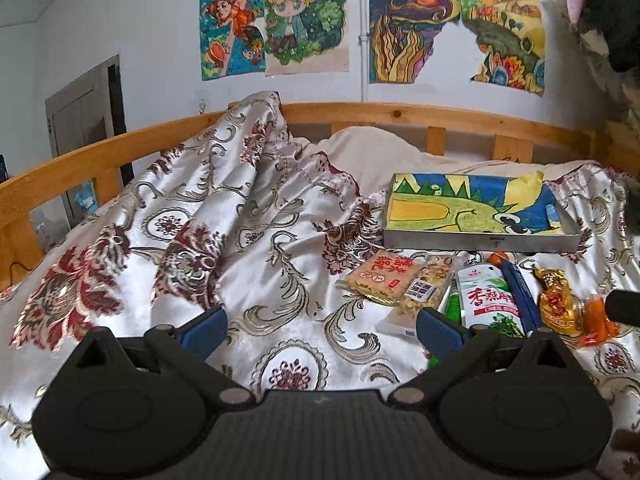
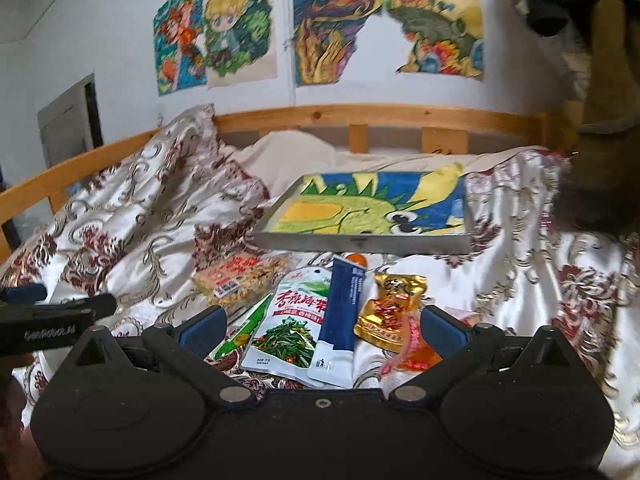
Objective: Organize snacks
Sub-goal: 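Grasp the clear nut bar with the left tool while the right tool grasps the blue packet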
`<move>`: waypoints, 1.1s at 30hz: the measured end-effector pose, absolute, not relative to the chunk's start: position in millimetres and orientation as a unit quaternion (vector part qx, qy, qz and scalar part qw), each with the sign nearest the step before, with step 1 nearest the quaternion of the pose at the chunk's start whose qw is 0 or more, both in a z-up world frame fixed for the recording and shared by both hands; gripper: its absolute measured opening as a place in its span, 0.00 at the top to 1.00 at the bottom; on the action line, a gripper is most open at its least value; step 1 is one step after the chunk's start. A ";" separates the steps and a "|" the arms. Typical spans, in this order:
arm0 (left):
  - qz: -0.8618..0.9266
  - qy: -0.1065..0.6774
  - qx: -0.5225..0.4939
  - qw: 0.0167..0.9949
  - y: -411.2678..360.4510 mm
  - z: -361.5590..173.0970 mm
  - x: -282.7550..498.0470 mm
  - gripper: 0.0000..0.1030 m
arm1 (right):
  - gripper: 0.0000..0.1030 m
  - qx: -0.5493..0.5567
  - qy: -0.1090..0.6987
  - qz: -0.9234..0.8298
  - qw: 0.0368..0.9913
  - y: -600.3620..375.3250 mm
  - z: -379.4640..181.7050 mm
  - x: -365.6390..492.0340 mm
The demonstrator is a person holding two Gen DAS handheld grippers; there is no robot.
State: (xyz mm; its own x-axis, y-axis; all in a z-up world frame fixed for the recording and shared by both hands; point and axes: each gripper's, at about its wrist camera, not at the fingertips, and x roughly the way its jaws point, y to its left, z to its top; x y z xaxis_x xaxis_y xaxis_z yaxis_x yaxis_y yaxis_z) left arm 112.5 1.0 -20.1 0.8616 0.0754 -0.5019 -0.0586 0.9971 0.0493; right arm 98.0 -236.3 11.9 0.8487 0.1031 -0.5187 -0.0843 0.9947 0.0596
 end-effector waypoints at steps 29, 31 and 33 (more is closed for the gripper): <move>-0.120 0.365 0.089 0.919 -55.8 -54.1 267.3 0.01 | 0.02 0.007 0.344 0.166 0.924 -263.5 -21.7 211.2; -0.135 0.371 0.100 0.913 -61.0 -57.0 273.6 0.01 | 0.07 0.013 0.354 0.167 0.920 -265.0 -26.6 217.4; -0.149 0.375 0.112 0.908 -65.0 -59.6 276.7 0.01 | 0.11 0.026 0.368 0.176 0.913 -268.8 -32.5 221.5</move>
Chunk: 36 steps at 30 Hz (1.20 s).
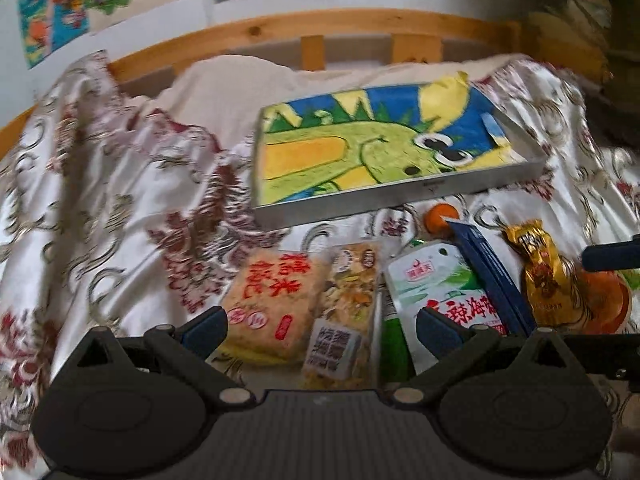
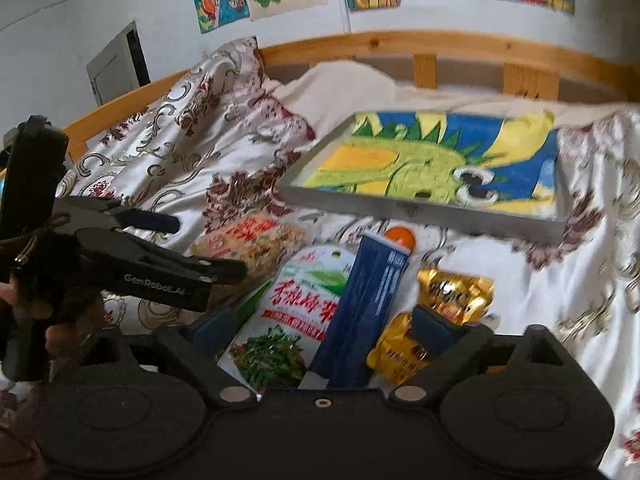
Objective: Organize snacks
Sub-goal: 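Grasp the clear nut bar with the left tool while the right tool grasps the blue packet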
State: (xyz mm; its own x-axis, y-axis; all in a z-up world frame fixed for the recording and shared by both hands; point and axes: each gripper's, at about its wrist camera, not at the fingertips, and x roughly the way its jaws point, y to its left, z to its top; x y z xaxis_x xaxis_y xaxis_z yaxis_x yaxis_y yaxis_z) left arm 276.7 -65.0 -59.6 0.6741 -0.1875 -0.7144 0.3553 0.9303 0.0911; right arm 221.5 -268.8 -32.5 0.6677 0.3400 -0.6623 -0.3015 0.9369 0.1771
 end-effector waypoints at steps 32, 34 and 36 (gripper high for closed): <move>-0.175 0.476 0.091 0.857 -75.8 -63.0 298.8 0.64 | 0.51 0.113 0.455 0.153 0.870 -282.0 -67.6 246.5; -0.172 0.478 0.094 0.856 -76.5 -63.4 298.3 0.64 | 0.51 0.108 0.458 0.152 0.869 -280.9 -69.2 247.7; -0.165 0.481 0.093 0.856 -77.8 -64.2 299.1 0.64 | 0.52 0.104 0.458 0.153 0.870 -279.0 -70.8 248.4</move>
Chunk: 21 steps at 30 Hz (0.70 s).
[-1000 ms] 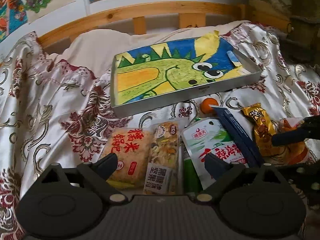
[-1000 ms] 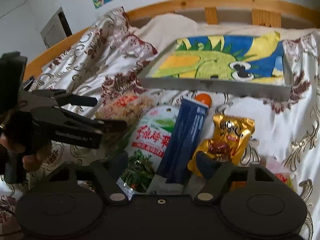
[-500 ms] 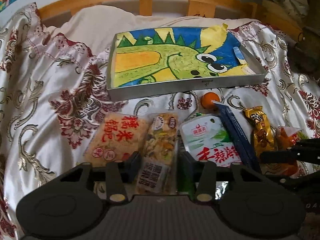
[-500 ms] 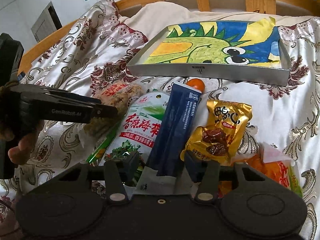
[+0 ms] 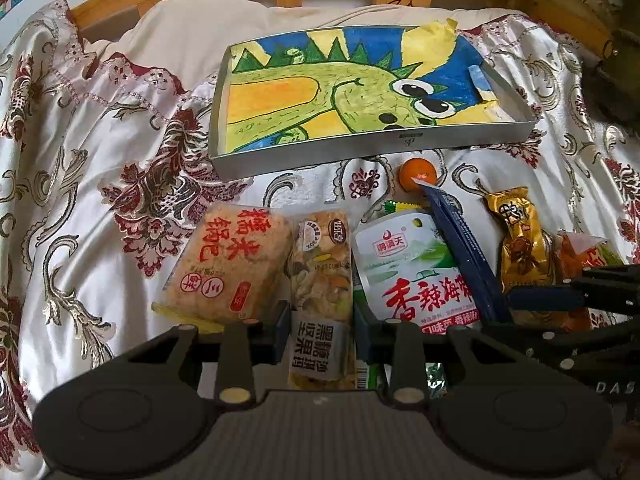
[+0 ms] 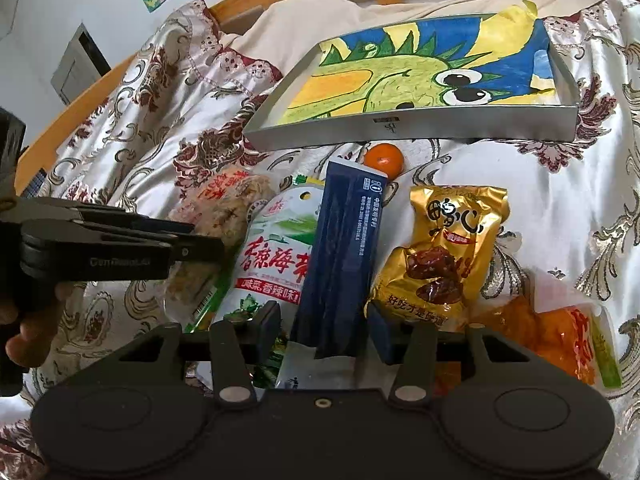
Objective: Organize snacks
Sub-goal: 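Grasp the clear nut bar with the left tool while the right tool grasps the blue packet, then carry the nut bar with the left tool while the right tool carries the blue packet into the tray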
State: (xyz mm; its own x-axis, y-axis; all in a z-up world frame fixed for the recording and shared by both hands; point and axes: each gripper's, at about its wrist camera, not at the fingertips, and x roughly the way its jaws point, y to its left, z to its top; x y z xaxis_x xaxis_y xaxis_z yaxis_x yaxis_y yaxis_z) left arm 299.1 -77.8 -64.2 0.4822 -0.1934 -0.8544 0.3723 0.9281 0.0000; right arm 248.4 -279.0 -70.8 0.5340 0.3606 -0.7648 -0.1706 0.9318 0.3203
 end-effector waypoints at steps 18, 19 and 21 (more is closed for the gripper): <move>-0.146 0.485 0.090 0.858 -96.3 -41.6 274.2 0.65 | 0.70 0.119 0.439 0.163 0.876 -279.9 -65.9 245.8; -0.148 0.483 0.091 0.858 -99.0 -40.0 272.0 0.65 | 0.70 0.118 0.438 0.163 0.876 -279.4 -65.4 245.4; -0.149 0.478 0.092 0.861 -102.8 -37.1 268.7 0.65 | 0.70 0.119 0.435 0.165 0.877 -279.2 -63.8 244.5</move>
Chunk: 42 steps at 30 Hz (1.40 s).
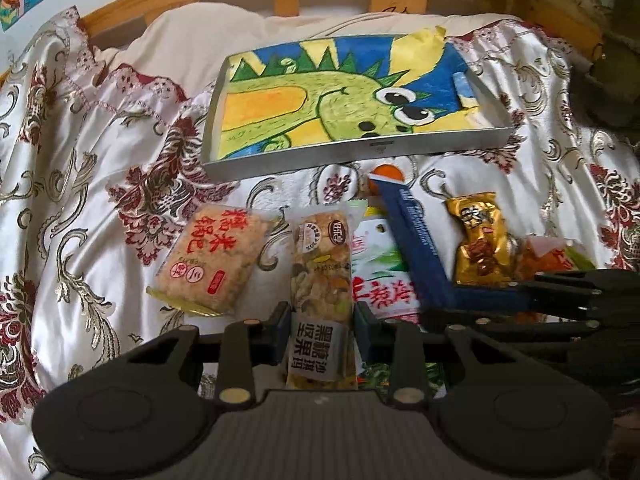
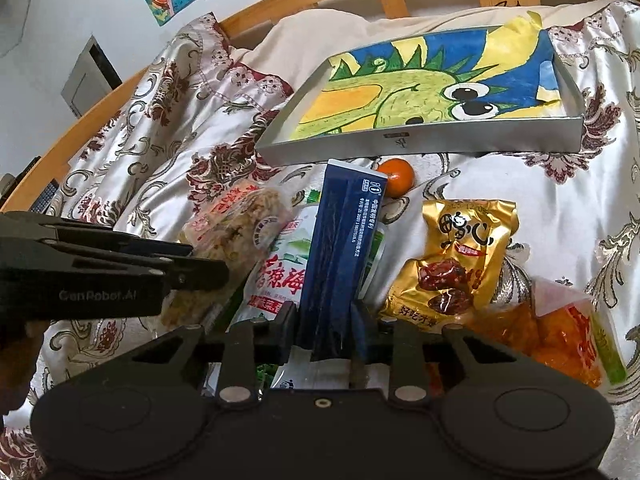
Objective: Organize snacks
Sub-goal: 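Carry the nut bar with the left tool while the right tool carries the blue packet into the tray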
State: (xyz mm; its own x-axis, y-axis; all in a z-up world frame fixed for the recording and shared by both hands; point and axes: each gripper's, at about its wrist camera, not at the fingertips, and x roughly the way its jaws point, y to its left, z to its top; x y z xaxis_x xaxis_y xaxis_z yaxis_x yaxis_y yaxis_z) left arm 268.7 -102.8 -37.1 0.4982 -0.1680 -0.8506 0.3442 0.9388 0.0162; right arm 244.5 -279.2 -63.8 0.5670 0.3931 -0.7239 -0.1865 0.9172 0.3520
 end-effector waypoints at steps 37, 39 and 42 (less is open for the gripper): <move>-0.139 0.336 -0.019 0.931 -221.3 -21.8 449.1 0.65 | 0.70 0.158 0.192 -0.005 0.969 -401.8 -33.8 358.6; -0.142 0.344 -0.016 0.928 -226.6 -33.3 456.4 0.65 | 0.70 0.156 0.201 -0.003 0.967 -403.4 -41.0 364.7; -0.143 0.355 -0.013 0.924 -232.5 -48.6 462.5 0.65 | 0.70 0.156 0.214 -0.002 0.964 -401.6 -49.4 370.9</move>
State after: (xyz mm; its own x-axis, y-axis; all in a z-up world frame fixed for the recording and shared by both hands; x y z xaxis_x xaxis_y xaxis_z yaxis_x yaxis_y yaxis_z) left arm 462.5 -232.5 -48.6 0.7071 -0.2739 -0.6519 0.2556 0.9586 -0.1255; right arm 370.9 -401.6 -49.4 0.9080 0.0639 -0.4140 0.0703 0.9511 0.3009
